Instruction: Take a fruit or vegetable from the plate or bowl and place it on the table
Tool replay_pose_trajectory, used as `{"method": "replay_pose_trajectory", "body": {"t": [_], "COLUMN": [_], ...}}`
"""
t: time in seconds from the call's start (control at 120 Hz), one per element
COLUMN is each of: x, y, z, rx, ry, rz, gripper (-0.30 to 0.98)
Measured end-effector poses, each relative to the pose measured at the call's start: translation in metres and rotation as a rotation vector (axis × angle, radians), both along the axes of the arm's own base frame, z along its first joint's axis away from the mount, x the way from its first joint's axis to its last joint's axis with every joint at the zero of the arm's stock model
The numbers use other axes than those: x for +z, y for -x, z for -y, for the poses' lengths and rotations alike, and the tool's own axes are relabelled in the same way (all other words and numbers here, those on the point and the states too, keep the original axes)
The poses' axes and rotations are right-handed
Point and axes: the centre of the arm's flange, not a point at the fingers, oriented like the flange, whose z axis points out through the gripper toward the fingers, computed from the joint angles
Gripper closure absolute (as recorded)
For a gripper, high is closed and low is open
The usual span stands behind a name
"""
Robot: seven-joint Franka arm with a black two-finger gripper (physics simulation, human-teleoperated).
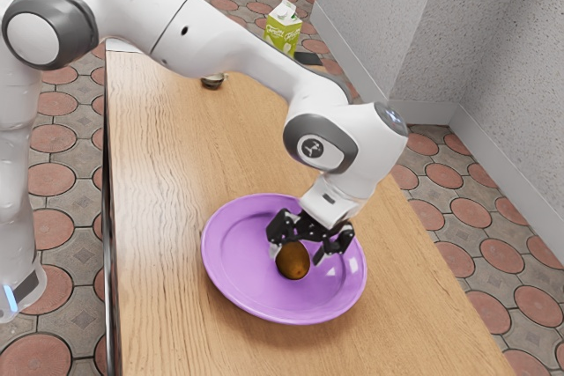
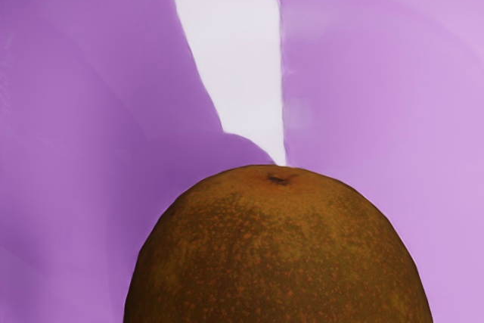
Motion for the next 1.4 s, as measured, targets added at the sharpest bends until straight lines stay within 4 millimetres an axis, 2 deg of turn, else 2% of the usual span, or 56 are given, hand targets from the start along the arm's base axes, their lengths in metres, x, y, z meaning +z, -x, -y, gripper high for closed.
{"method": "replay_pose_trajectory", "body": {"t": [0.158, 0.308, 0.433, 0.6, 0.65, 0.725, 0.775, 0.825, 0.95, 1.025, 1.117, 1.233, 1.4], "x": [-0.002, 0.001, 0.003, 0.010, 0.023, 0.070, 0.095, 0.105, 0.109, 0.108, 0.107, 0.113, 0.111], "y": [-0.002, -0.001, -0.003, -0.005, -0.008, -0.017, -0.027, -0.040, -0.064, -0.068, -0.069, -0.063, -0.060], "z": [0.002, 0.013, 0.017, 0.019, 0.021, 0.020, 0.005, -0.028, -0.124, -0.160, -0.177, -0.180, -0.180], "rx": [0.006, -0.004, 0.001, 0.014, 0.016, 0.022, 0.045, 0.100, 0.255, 0.313, 0.340, 0.334, 0.335], "ry": [0.018, 0.035, 0.045, 0.052, 0.060, 0.074, 0.063, 0.036, -0.036, -0.061, -0.077, -0.099, -0.108], "rz": [0.006, 0.033, 0.056, 0.086, 0.113, 0.194, 0.235, 0.250, 0.250, 0.241, 0.233, 0.230, 0.218], "gripper": [0.00, 0.09, 0.30, 0.43, 0.45, 0.45, 0.45, 0.41, 0.40, 0.40, 0.40, 0.17, 0.05]}}
